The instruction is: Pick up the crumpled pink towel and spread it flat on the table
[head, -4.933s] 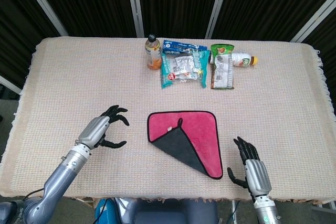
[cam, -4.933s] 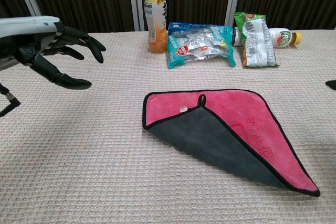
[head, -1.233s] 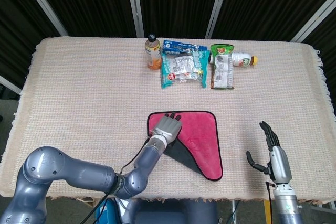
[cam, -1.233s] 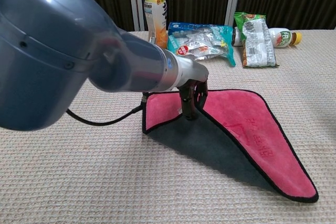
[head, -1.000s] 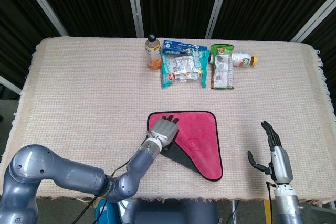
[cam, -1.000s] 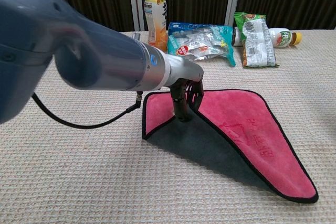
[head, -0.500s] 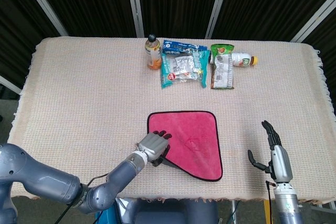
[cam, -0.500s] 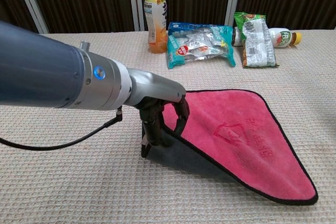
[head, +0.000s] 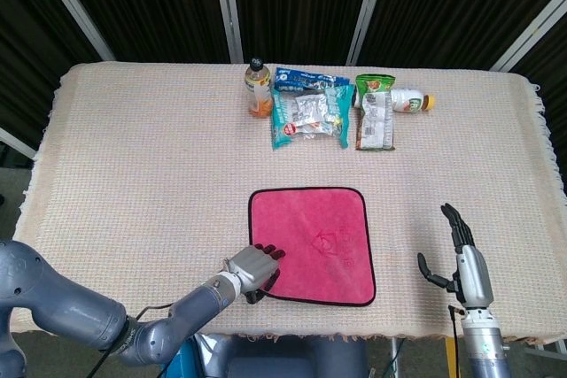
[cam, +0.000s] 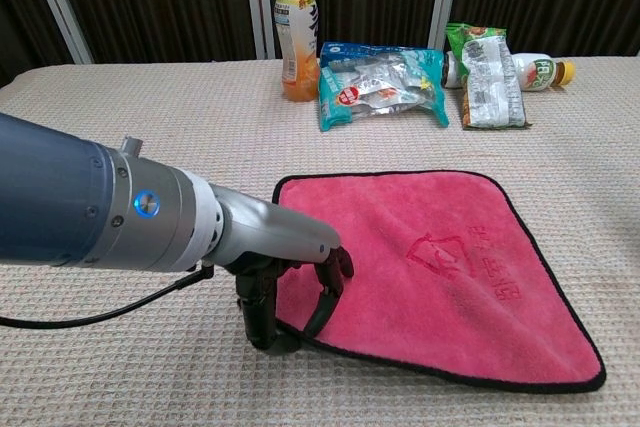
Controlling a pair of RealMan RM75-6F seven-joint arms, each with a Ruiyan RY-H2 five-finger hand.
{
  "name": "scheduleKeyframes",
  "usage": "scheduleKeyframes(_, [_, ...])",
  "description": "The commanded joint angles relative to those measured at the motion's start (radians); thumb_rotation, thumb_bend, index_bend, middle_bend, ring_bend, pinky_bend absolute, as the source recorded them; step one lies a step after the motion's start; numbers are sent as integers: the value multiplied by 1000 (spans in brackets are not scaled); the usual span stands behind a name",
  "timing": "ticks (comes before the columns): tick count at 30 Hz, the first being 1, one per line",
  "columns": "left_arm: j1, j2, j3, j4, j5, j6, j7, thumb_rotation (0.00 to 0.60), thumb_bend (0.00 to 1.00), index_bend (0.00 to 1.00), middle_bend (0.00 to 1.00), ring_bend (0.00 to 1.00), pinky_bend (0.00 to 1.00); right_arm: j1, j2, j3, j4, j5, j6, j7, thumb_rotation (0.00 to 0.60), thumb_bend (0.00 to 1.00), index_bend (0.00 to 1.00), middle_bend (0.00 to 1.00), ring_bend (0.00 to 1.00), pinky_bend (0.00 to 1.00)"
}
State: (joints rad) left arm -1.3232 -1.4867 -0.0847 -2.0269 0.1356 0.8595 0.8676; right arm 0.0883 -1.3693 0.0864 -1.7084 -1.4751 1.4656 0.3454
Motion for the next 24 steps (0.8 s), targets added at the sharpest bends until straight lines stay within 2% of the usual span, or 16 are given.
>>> scheduleKeyframes(1, [-30, 27, 28, -10, -10, -46, -1, 600, 153, 149, 0, 0, 7, -1, -2, 0, 1, -2, 3, -1, 600, 392, 0, 0, 0, 0])
scheduleKeyframes(4, [-49, 43, 43, -11, -17, -75, -15, 600, 46, 53, 0, 0, 0, -3, -2, 0, 0, -4, 6, -2, 600, 392, 0, 0, 0, 0])
scheduleKeyframes(6, [-57, 54, 51, -12, -15, -91, -32, 600, 16, 26, 0, 0, 0, -4, -3, 0, 0, -6, 8, -4, 600, 392, 0, 0, 0, 0])
scheduleKeyframes(11, [-41, 77, 48, -21, 21, -100, -93, 600, 9, 10, 0, 0, 0, -4, -5, -4, 1, -8, 7, -7, 600, 393, 0, 0, 0, 0])
scheduleKeyframes(14, [5, 103, 29, -35, 80, -83, -167, 600, 9, 9, 0, 0, 0, -4, -5, -4, 3, -10, 7, -9, 600, 393, 0, 0, 0, 0])
scheduleKeyframes(17, [82, 131, 11, -56, 191, -32, -255, 600, 9, 9, 0, 0, 0, -4, -4, -3, 6, -9, 7, -6, 600, 393, 0, 0, 0, 0])
scheduleKeyframes(19, [157, 155, 3, -76, 304, 33, -324, 600, 9, 9, 0, 0, 0, -3, -2, 0, 8, -7, 7, -5, 600, 392, 0, 0, 0, 0])
scheduleKeyframes(24, [319, 170, 52, -74, 591, 248, -389, 600, 9, 9, 0, 0, 0, 1, 0, 0, 19, -1, -5, -8, 600, 392, 0, 0, 0, 0])
